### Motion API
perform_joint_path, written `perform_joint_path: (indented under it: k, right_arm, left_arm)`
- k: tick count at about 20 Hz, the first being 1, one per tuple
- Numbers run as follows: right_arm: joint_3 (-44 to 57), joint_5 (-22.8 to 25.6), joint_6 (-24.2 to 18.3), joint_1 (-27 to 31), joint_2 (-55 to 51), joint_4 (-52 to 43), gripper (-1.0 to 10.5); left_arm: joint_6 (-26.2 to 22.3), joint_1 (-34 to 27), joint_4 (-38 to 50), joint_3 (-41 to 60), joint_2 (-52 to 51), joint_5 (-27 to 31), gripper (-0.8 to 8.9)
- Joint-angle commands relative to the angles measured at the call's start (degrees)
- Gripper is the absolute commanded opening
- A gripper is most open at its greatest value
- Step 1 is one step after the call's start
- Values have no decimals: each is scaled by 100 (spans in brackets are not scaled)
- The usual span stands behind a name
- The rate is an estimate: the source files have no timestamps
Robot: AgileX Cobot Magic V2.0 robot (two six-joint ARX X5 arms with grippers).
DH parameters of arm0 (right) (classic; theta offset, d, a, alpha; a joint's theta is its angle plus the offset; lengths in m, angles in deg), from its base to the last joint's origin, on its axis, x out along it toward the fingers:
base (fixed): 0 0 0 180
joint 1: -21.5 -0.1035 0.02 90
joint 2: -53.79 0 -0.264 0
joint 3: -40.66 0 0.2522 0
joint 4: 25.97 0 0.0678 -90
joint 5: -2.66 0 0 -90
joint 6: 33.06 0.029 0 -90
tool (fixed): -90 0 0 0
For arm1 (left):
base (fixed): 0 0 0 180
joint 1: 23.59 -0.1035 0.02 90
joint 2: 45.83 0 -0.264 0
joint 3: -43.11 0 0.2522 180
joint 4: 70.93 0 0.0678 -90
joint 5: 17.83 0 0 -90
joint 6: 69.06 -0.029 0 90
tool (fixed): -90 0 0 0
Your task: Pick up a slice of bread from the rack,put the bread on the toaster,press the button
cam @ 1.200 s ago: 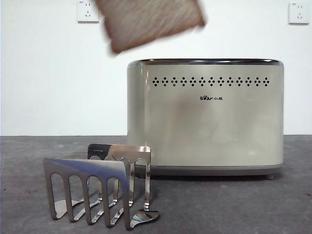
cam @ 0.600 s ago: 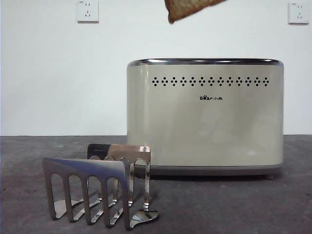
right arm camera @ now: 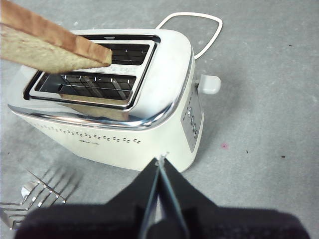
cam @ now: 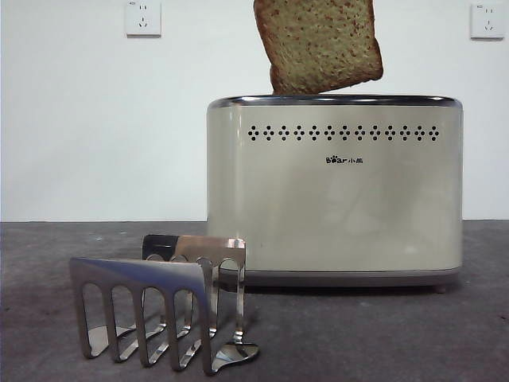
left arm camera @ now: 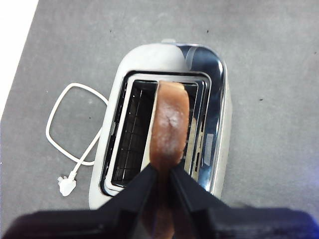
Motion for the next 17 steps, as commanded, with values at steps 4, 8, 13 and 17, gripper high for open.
perform_joint_path:
  k: [4, 8, 13, 17]
  right_arm:
    - [-11, -24, -68, -4, -4, -15, -7]
    - [-11, -24, -68, -4, -4, -13, -7]
    - [-11, -24, -68, -4, -4, -13, -7]
    - [-11, -24, -68, -4, -2, -11, -8]
  left_arm:
    - [-87, -57, 37, -17, 173, -308, -9]
    - [-111, -118, 35, -11, 317, -317, -9]
    - [-129, -142, 39, -9, 527, -280, -9]
    - [-131, -142, 50, -9, 828, -269, -9]
